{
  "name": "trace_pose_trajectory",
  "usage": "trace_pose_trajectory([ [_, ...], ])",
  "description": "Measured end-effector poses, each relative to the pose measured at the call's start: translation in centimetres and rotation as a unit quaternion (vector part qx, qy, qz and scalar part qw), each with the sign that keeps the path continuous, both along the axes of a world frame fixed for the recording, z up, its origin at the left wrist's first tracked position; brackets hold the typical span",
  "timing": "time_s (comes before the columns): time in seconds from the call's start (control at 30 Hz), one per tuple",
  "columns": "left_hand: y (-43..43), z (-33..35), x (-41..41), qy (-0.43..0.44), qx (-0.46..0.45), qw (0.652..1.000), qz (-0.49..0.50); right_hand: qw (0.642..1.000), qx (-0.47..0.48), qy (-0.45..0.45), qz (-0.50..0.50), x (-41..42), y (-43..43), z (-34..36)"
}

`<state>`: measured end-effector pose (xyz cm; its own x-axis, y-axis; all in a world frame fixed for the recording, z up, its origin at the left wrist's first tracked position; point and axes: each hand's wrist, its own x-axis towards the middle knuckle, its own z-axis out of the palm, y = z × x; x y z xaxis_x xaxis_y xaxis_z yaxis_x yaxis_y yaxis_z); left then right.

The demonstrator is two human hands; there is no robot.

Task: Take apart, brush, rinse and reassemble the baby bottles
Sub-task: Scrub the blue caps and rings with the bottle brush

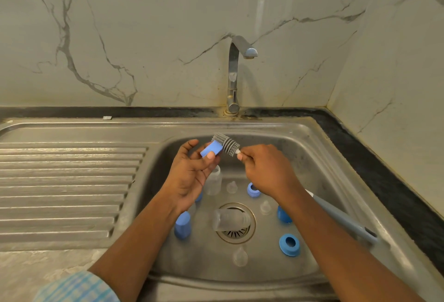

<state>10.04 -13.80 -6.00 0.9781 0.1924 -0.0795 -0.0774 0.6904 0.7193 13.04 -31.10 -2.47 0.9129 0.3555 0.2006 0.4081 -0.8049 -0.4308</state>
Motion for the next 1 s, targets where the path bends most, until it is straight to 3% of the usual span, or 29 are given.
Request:
trace_pose_trajectory([
  [0.17,1.1,-0.3,0.5,0.04,0.036,0.996,0.067,1.0,0.007,-0.012,0.027,-0.6,0.3,0.2],
  [0.4,0.2,-0.2,0.1,0.005,0.064,0.998,0.018,1.0,0.014,-0.01,-0.005,0.0,-0.1,0.1],
  [0.6,1.3,0.0,0.5,0.025,0.055,0.994,0.087,0.999,-0.009,-0.013,0.039,-1.1,0.9,0.3],
  [0.8,0.2,-0.2,0.1,-0.014,0.072,0.997,0.013,1.0,-0.014,-0.002,-0.015,0.1,-0.3,0.1],
  [1.0,1.1,-0.3,0.5,0.001,0.046,0.998,0.041,1.0,0.003,-0.015,-0.005,-0.3,0.1,0.3],
])
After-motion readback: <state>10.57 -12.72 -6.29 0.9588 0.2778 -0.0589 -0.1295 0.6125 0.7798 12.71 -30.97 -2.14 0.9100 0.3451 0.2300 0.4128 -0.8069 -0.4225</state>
